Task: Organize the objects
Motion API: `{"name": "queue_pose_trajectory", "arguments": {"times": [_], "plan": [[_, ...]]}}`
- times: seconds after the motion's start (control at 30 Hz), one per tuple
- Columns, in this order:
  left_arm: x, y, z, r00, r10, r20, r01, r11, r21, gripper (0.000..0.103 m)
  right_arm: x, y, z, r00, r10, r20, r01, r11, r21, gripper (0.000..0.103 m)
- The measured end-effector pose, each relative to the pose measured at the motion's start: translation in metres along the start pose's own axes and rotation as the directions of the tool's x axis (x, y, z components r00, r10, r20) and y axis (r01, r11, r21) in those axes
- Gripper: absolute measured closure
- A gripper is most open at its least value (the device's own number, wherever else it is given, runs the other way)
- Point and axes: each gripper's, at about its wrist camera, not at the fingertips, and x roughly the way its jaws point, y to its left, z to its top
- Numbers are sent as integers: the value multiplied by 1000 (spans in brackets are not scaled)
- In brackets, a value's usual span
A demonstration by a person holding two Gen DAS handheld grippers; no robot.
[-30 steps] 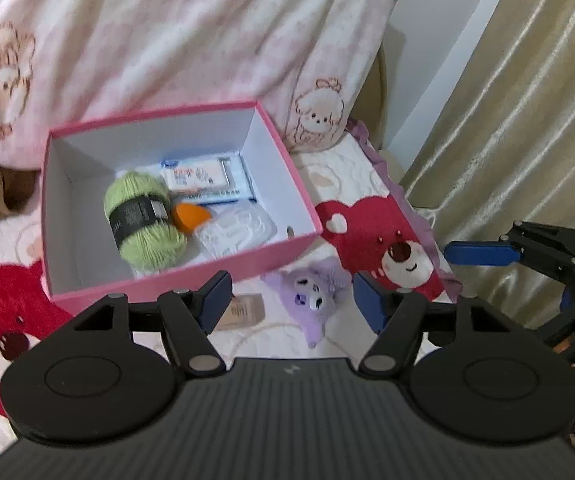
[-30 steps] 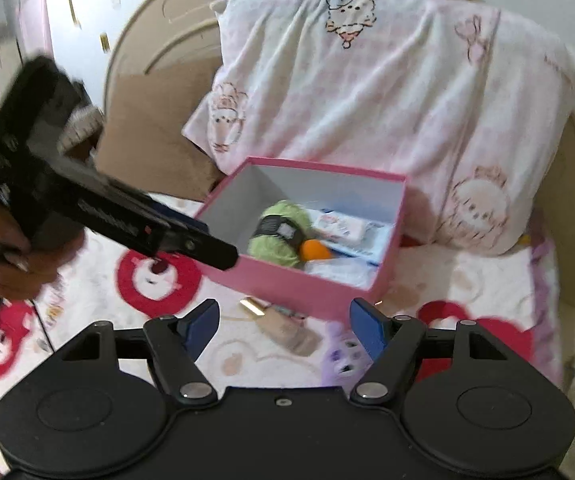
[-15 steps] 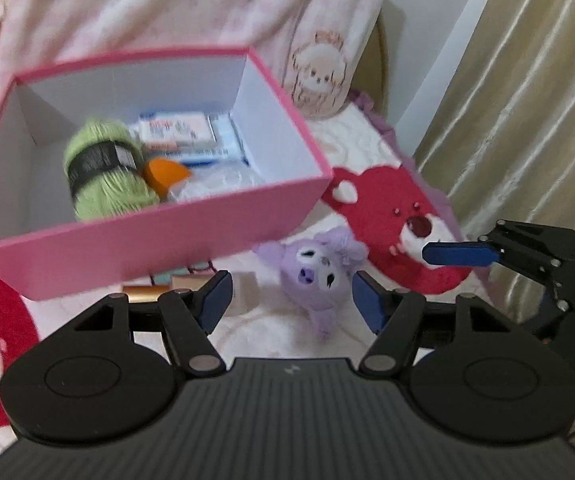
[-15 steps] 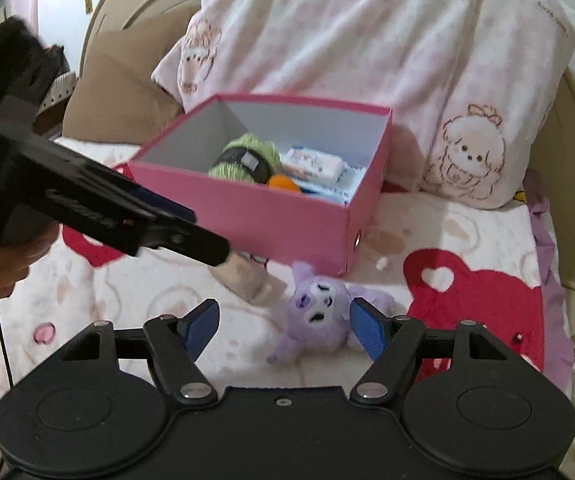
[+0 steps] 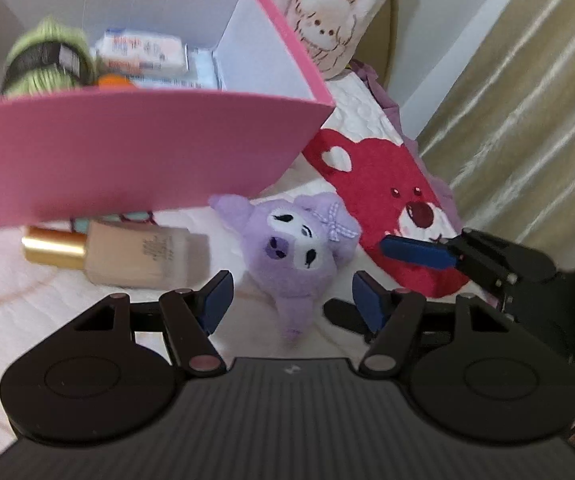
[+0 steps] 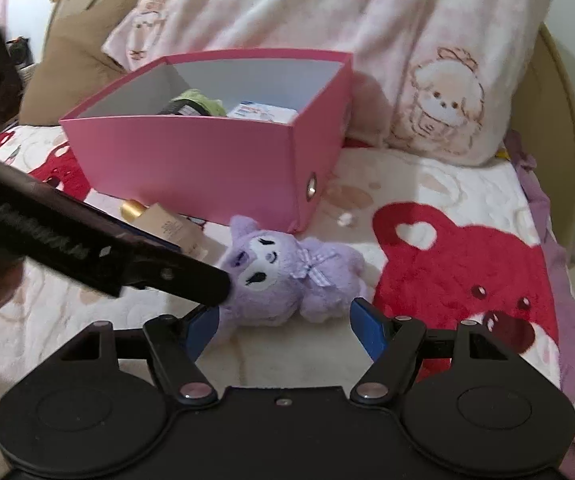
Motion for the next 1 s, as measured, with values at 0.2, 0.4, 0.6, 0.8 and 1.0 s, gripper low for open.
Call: {"name": "queue_pose_trajectory", "arguments": {"times": [0.2, 0.4, 0.6, 0.8, 1.0], "plan": [[16, -4, -1, 1000, 22, 13, -22, 1000, 8, 39, 18, 9, -3, 998, -50, 33, 54, 989, -136, 16], [33, 0, -7, 999, 38, 12, -37, 999, -26, 42, 31, -13, -8, 999, 7, 44, -5, 999, -43, 3], [33, -1, -8, 998, 32, 58, -30, 999, -26, 46, 37, -21, -13, 995, 77, 58, -81, 995, 55, 2], [23, -1, -8, 998, 41, 53, -41, 999, -8, 52, 21, 5, -7, 996, 79, 41, -76, 994, -74, 2], [3, 14, -10, 1000, -1, 16, 2, 998, -66, 51, -10, 35, -7, 993, 115, -18, -116, 972, -204, 2]]}}
